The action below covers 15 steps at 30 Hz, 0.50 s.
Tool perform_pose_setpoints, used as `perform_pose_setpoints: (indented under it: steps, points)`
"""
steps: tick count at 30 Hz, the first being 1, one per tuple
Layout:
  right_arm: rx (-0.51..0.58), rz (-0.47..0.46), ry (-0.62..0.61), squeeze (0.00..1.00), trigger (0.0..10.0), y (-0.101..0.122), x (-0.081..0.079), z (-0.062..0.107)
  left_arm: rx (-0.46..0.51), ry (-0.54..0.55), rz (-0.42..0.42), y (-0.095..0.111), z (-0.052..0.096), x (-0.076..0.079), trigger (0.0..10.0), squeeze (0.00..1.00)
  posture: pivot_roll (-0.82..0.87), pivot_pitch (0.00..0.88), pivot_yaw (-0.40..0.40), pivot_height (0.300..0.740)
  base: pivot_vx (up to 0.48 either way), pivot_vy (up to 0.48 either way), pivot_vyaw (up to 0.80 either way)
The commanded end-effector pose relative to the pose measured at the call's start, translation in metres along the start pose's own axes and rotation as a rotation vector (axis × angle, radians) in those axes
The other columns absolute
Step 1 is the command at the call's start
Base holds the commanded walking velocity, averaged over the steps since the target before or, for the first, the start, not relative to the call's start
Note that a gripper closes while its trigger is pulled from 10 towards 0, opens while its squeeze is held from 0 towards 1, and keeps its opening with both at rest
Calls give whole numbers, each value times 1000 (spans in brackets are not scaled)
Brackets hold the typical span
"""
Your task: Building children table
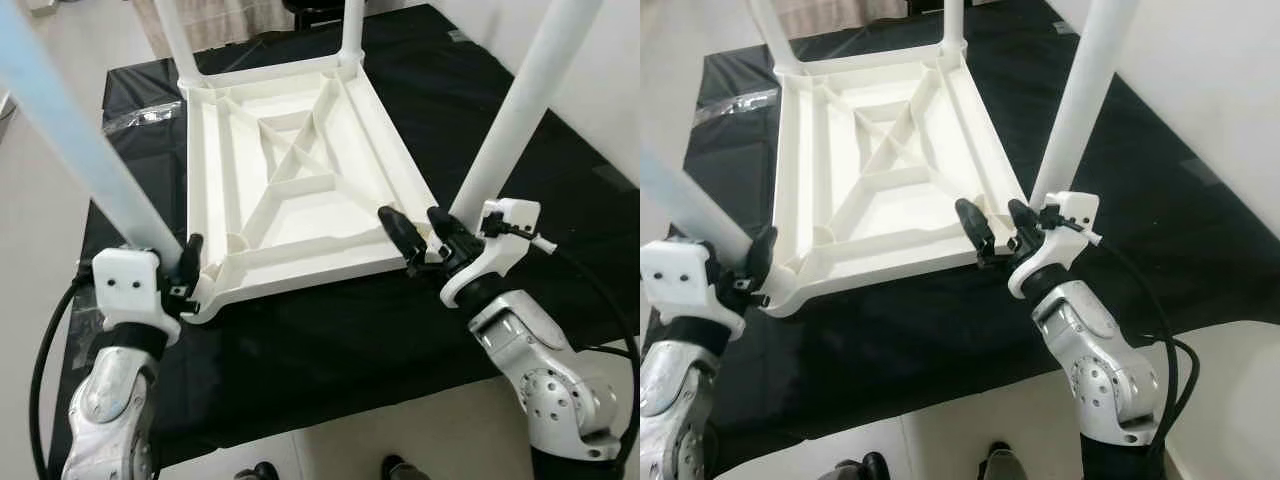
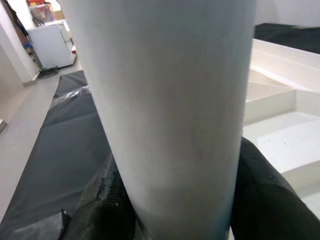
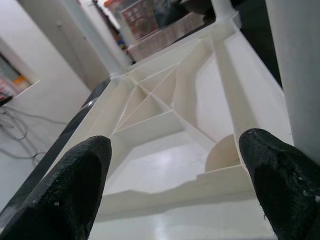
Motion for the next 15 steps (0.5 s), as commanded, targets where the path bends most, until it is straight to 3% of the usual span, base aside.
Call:
perform_pose_setpoints:
  steps: [1,2,4,9,12,15]
  points:
    - [-25,-50,76,0,10000,-3,-11,8,-293,199,-208,-65,31,-60,0,0,-18,251,64,740,0,0,0]
    - [-25,-50,76,0,10000,-3,-11,8,-293,199,-208,-65,31,-60,0,0,-18,251,64,740,0,0,0]
    - [-80,-54,188,0,10000,-13,-29,14,-327,218,-203,-76,32,-65,0,0,-23,251,62,740,0,0,0]
    - [-151,-38,293,0,10000,-25,-45,24,-335,220,-184,-80,30,-63,0,0,-27,251,61,740,0,0,0]
    - [-288,1,404,0,10000,-45,-59,41,-310,184,-160,-75,24,-51,0,0,-30,250,67,740,0,0,0]
    - [-415,72,447,0,10000,-62,-59,56,-293,157,-150,-72,21,-43,0,0,-33,249,68,740,0,0,0]
Point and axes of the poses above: a point about 5 cm out from each wrist's last joint towards the gripper, its own z axis pointing back from the gripper into the wrist, its own y axis along the axis of the wrist's last joint, x = y × z, the point moved 6 cm from there along -z, pointing out of the wrist towards the gripper, and after that the axes turned 11 degrees about -z, right-handed, at the moved point
